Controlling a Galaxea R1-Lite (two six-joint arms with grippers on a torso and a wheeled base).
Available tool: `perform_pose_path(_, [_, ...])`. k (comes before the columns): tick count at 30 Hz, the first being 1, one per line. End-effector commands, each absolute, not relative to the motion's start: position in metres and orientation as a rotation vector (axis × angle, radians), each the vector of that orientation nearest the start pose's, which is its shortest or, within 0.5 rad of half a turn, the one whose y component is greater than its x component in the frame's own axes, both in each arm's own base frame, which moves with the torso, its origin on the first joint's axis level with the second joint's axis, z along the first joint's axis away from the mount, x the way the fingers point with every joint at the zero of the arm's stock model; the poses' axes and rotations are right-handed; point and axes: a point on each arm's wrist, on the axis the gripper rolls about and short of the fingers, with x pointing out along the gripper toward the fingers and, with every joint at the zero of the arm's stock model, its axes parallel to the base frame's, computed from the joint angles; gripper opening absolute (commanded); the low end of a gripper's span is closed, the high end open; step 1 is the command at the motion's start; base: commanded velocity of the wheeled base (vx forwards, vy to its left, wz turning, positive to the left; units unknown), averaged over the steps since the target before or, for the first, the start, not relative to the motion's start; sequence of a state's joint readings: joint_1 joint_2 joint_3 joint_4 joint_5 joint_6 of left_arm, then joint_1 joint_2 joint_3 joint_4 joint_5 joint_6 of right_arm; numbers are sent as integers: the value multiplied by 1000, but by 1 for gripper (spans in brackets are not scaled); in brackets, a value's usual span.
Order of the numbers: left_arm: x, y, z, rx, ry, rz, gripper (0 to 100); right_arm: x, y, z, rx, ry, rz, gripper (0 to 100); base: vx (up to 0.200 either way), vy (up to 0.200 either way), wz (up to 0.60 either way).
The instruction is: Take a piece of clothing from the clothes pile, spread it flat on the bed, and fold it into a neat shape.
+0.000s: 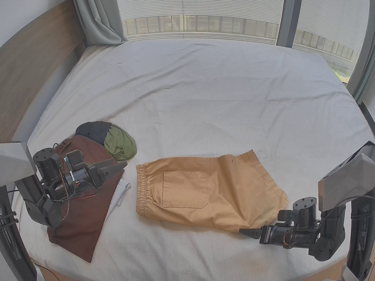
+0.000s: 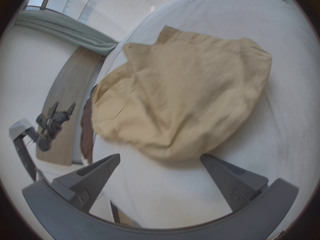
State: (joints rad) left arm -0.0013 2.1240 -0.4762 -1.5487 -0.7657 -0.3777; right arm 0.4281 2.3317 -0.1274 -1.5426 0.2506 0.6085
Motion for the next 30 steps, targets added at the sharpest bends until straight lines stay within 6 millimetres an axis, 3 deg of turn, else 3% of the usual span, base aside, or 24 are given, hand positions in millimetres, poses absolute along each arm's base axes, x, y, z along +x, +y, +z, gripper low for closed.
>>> perform_pose_path(1, [310, -14, 73, -392, 223, -743, 100, 199, 110, -14, 469, 866, 552, 100, 0, 0, 0])
perform_pose_path(6, [307, -14, 71, -397, 240, -759, 100, 182, 114, 4, 428, 854, 713, 100, 0, 0, 0])
perform_pose_path(10, [306, -14, 69, -398, 247, -759, 100, 179, 114, 30, 438, 739, 784, 100, 0, 0, 0])
perform_pose_path(11, [306, -14, 70, -396, 245, -758, 100, 179, 113, 44, 448, 675, 823, 100, 0, 0, 0])
perform_pose_path(19, [305, -17, 68, -347, 232, -772, 100, 181, 105, 67, 394, 539, 975, 100, 0, 0, 0])
perform_pose_path(30, [304, -19, 52, -352, 287, -809, 100, 177, 93, 92, 344, 375, 978, 100, 0, 0, 0])
